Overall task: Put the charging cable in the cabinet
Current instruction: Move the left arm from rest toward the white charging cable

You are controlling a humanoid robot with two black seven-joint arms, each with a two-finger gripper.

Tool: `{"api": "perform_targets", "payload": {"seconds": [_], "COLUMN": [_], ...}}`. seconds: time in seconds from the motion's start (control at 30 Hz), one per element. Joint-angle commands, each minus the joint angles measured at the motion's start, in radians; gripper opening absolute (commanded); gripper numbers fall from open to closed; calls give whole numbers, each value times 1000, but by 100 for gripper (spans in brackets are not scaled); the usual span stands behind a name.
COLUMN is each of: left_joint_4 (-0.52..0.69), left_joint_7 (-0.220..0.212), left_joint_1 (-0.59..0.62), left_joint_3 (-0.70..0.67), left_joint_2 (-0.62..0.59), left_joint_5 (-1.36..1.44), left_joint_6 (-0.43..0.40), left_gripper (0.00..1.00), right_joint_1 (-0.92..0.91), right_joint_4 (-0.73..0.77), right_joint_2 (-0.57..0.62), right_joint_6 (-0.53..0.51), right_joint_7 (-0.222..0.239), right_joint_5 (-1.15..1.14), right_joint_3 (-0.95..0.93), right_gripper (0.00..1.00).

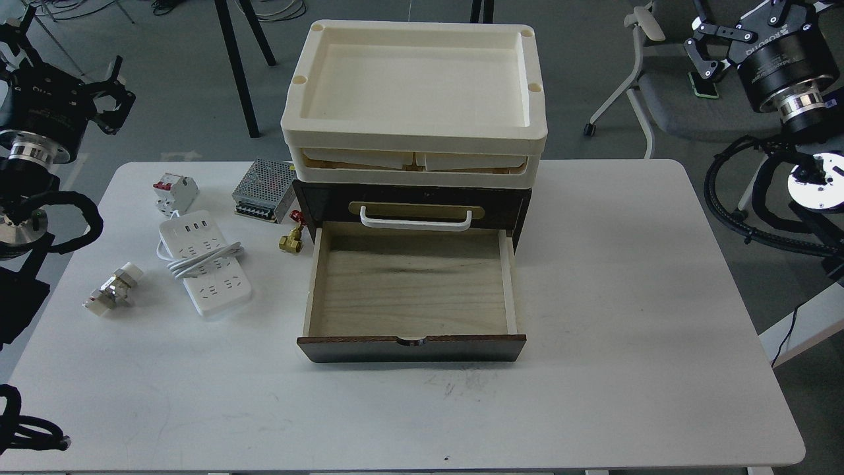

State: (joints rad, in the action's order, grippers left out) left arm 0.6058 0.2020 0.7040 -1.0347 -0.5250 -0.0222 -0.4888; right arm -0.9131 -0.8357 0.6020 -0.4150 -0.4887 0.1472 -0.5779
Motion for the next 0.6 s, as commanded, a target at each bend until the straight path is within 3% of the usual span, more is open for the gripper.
{"api": "perform_targets", "payload": {"seconds": [0.0,0.17,0.27,0.33,0.37,0.5,0.57], "left_joint_4": [0,-32,-205,-247,-247,-201,-114], "left_joint_7": [8,5,14,31,58,268,287], "left_joint_1": [-1,2,6,8,12,-20,-61], "left_joint_3": [-2,-15,-19,-19,-21,-22,-22], "left_joint_2": [10,28,34,52,75,67,-2], "left_joint_5": [2,-44,-126,-180,-194,-202,-206], "left_joint_6": [0,0,0,0,0,0,0], "left_gripper": [100,100,100,100,100,100,100], "right_joint_1": [23,26,28,33,34,63,88], "right_joint_4": [-3,0,-2,-2,-2,-3,-10], "right_joint_2": [19,19,13,12,12,21,45], "right_joint_6": [-74,-74,-74,-74,-74,-74,-74], "right_joint_7": [0,0,0,0,0,0,0], "right_joint_5": [0,0,0,2,3,9,9], "right_joint_3": [-2,-10,-22,-23,-23,-52,-82], "right_gripper": [100,100,100,100,100,100,100]}}
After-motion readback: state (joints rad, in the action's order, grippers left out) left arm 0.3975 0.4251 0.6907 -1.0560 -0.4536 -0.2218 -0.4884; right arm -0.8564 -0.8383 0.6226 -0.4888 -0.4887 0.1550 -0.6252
